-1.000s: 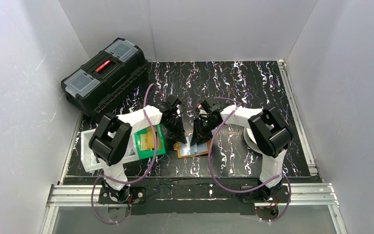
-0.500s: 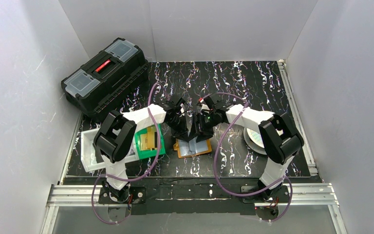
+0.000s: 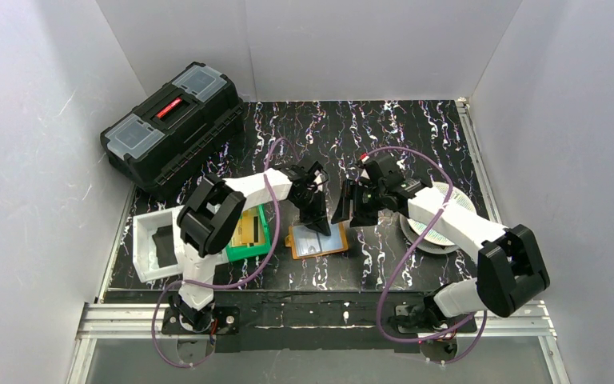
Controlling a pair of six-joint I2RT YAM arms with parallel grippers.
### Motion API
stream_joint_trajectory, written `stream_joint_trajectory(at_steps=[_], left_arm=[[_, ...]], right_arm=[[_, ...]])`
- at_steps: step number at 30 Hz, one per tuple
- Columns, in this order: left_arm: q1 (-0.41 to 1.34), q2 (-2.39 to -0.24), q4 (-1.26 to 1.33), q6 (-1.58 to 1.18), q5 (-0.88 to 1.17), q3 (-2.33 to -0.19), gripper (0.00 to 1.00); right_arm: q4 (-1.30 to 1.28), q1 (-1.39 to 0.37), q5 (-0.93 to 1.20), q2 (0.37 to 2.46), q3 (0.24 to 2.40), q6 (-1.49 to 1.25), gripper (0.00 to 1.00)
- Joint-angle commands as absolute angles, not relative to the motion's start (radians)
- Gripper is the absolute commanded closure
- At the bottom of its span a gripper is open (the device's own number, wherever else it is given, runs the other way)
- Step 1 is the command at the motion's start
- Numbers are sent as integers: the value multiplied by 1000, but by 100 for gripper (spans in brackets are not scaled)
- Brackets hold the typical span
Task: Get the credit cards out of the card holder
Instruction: Remove the credit card from the card holder.
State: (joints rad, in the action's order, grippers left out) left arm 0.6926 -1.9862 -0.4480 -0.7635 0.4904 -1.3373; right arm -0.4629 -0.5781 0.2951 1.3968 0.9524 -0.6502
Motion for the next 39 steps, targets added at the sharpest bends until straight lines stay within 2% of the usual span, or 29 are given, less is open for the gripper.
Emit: stream_joint_trajectory(at_steps=[1,6,12,19,24,28,33,39], left_arm=[[696,-2023,-490,-752,536,-1391,91],[686,-1982,-553,-719,502,-1432,86],[634,-1933,-617,-687,475,-1429,85],[568,-1798,-683,-654,361,-1312,84],[555,-1750,-668,-645,362,-1203,82],[555,-1751,-670,-622,332,-1164,75],[557,-1721,-703,-598,268,-1152,60],[586,-1718,-759,-574,188,-1185,53]], right_arm=[[-472,-586,267,1396,929,-647,32],[-485,-631,285,1445,983,-607,37],[-490,-688,313,1541,1075,-584,39],[-526,-722,310,1677,1177,-569,40],[-534,-734,299,1744,1207,-564,40],[-544,-735,286,1774,1214,-563,41],[-536,-735,276,1774,1191,-564,40],[-532,-735,264,1793,1174,-565,41]])
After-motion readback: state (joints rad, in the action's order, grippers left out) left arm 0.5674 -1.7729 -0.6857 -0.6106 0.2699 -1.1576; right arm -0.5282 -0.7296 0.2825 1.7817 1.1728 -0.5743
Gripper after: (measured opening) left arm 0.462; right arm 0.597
